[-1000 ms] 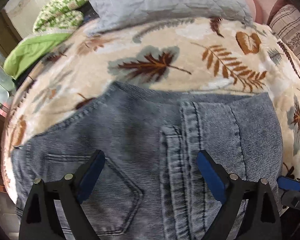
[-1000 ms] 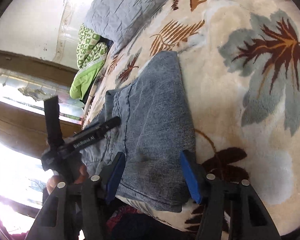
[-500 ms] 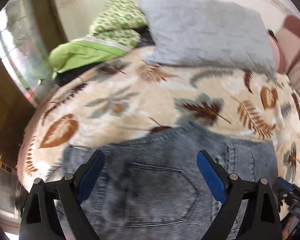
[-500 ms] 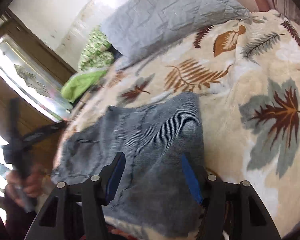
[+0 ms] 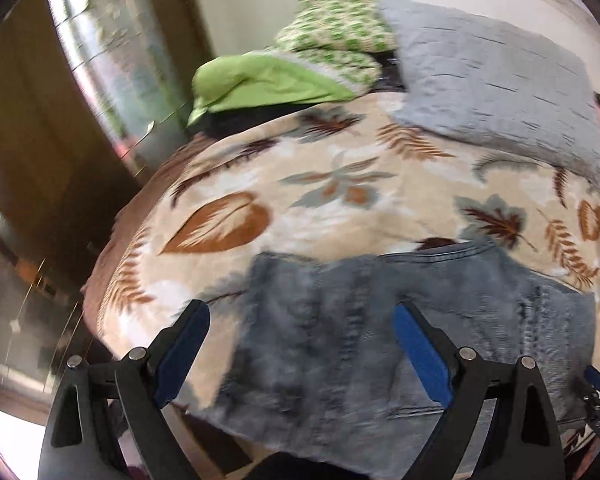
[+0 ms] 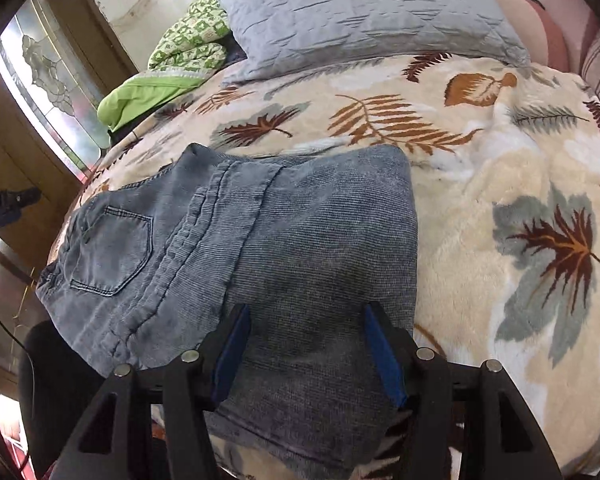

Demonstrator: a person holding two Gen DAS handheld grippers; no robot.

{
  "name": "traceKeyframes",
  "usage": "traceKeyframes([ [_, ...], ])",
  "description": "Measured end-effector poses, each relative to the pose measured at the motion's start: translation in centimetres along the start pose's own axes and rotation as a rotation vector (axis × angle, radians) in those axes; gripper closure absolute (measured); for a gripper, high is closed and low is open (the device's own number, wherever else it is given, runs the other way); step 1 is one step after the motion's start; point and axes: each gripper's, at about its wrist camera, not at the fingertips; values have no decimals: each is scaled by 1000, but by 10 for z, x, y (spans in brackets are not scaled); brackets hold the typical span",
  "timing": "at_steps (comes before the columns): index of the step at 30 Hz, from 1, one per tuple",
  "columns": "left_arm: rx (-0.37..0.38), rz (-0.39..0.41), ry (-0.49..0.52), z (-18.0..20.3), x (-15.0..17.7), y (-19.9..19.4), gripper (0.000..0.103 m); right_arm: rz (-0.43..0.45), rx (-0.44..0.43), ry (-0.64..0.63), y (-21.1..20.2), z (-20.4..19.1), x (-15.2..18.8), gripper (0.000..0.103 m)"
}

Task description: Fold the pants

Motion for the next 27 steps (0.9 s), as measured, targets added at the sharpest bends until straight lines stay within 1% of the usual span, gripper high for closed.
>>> traceKeyframes([
  [3,-49,-4,-43,-26,4,0,9,31,-83,96,-14,12,-2,41],
  [4,-69,-2,-53,-34,5,0,9,51,-93,117,-19,15,-3,41],
  [6,-97,-6,-70,-47,9,2,9,96,-89,141,-30,22,-5,41],
  [11,-147,-57,-87,-78,30,16,9,170,-73,162,-46,27,-10,41],
  [16,-162,-119,-114,-108,62,31,9,173,-74,150,-43,24,-11,41],
  [17,-154,-132,-124,-113,68,34,9,166,-74,147,-41,22,-11,41],
  [19,-116,-161,-159,-121,76,41,9,156,-71,143,-36,21,-10,40],
  [21,-58,-180,-201,-126,82,45,9,144,-65,134,-31,18,-8,40],
  [27,109,-185,-272,-118,93,48,10,121,-43,106,-24,13,-4,41],
])
Point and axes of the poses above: each gripper's, at about its wrist camera, not at the fingertips, and y roughly the way its jaws point, z to its right, x to its underside, and after that the axes turned 7 degrees about z, right-handed
